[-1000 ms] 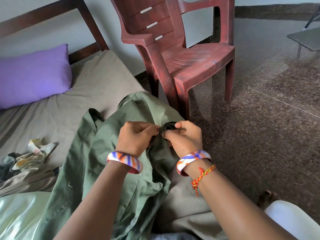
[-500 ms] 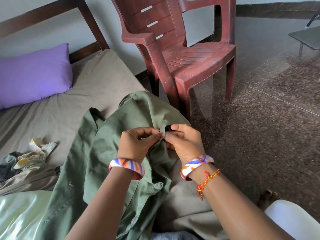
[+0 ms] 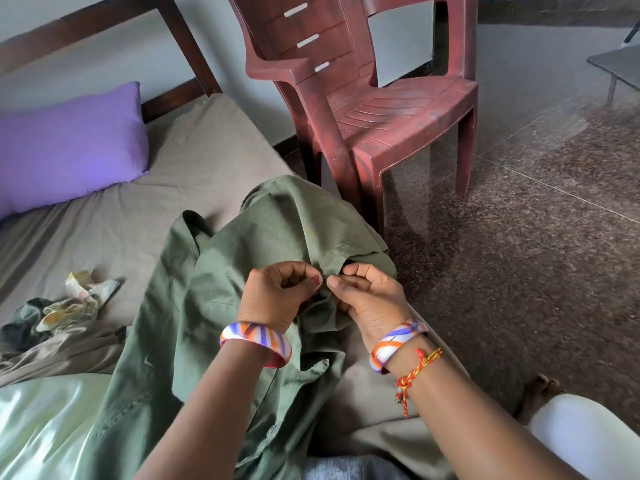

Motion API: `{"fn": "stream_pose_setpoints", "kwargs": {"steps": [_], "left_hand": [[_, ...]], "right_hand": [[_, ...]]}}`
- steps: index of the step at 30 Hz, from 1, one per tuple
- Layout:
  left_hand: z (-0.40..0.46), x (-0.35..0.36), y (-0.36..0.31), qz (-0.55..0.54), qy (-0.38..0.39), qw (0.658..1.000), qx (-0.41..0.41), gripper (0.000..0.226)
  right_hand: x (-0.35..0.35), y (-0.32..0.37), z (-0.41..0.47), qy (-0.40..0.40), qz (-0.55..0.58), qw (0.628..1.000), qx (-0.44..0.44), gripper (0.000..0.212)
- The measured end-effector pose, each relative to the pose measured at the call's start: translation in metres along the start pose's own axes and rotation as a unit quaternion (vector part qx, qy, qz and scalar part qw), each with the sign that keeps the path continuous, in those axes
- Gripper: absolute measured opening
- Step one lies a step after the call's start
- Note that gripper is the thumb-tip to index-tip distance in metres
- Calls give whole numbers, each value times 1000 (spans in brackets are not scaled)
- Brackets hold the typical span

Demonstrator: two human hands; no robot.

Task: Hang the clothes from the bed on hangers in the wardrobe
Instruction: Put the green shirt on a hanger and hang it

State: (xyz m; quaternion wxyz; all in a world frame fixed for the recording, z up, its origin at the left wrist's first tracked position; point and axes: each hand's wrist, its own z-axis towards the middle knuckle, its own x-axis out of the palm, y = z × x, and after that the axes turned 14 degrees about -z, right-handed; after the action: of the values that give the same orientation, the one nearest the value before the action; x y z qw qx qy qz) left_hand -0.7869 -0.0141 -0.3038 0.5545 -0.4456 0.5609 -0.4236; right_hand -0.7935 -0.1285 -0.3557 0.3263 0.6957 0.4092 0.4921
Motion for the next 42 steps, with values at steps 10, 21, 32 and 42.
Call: {"fn": "stream_pose_setpoints", "kwargs": {"steps": [10, 21, 32, 42], "left_hand": [[-1, 1, 5, 20, -1, 998, 54, 26], [-7, 5, 11, -218, -5, 975, -49, 19], [-14, 9, 14, 123, -73, 977, 158, 14], [-21, 16, 20, 212, -102, 927, 293, 14]], "right_hand": [[-2, 7, -4, 23, 48, 998, 30, 24], [-1, 6, -2, 62, -15, 998, -19, 24], [1, 4, -1, 50, -80, 994, -54, 26], [4, -8, 1, -41, -60, 996, -47, 28]]}}
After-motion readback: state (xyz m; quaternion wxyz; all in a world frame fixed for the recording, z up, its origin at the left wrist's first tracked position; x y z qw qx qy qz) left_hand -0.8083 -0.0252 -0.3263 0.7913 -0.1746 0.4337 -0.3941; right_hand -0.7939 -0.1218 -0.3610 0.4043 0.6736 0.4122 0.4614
